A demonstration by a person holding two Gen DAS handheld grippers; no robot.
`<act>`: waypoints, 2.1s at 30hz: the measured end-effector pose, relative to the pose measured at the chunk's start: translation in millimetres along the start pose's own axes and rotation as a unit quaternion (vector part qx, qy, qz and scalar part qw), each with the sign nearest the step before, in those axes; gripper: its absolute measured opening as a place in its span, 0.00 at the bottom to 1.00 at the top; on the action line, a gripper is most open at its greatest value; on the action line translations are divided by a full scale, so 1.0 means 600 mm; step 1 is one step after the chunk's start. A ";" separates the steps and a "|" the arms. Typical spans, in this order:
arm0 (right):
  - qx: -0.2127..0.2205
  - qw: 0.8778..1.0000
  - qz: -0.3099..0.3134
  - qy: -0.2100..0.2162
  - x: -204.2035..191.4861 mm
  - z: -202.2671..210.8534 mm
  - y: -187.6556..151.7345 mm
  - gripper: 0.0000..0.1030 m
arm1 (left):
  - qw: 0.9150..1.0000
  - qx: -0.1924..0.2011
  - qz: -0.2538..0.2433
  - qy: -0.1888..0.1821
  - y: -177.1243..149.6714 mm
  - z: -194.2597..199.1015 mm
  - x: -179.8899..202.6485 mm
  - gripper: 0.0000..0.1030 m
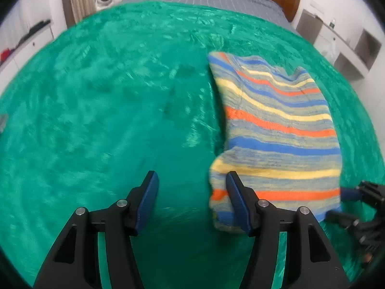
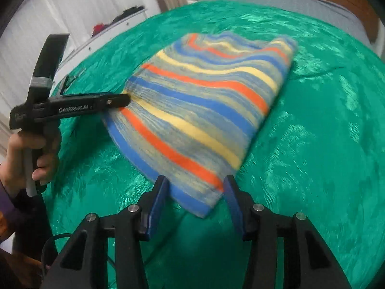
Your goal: Fold small clothes
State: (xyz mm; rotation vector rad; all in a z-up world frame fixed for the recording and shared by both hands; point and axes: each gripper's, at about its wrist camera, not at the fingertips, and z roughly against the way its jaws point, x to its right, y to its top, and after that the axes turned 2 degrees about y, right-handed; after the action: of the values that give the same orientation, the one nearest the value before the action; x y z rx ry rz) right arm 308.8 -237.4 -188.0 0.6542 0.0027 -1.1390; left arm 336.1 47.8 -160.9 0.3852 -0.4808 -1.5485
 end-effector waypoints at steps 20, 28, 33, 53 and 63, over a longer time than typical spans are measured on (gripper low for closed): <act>0.052 0.991 -0.125 0.017 0.077 -0.095 0.187 0.30 | 0.987 -0.070 -0.036 -0.143 0.123 -0.117 0.060 0.19; 0.148 0.988 0.008 -0.034 -0.033 0.029 0.217 0.26 | 0.988 0.021 -0.012 -0.155 0.136 0.007 0.045 0.13; 0.140 0.988 -0.053 -0.020 0.034 0.052 0.225 0.38 | 0.990 0.030 -0.031 -0.133 0.145 0.018 0.067 0.55; 0.138 0.967 -0.054 -0.207 -0.072 0.261 -0.067 0.97 | 0.976 0.198 -0.063 0.069 -0.065 0.279 0.116 1.00; 0.148 0.961 -0.046 -0.228 -0.166 0.316 -0.125 1.00 | 0.972 0.219 -0.044 0.073 -0.119 0.368 0.127 1.00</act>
State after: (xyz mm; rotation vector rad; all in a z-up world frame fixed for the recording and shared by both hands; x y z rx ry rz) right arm 141.5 -264.9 -37.3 0.6449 -0.5437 -1.3743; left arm 157.2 -14.0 -6.7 0.8652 -0.6983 -1.4792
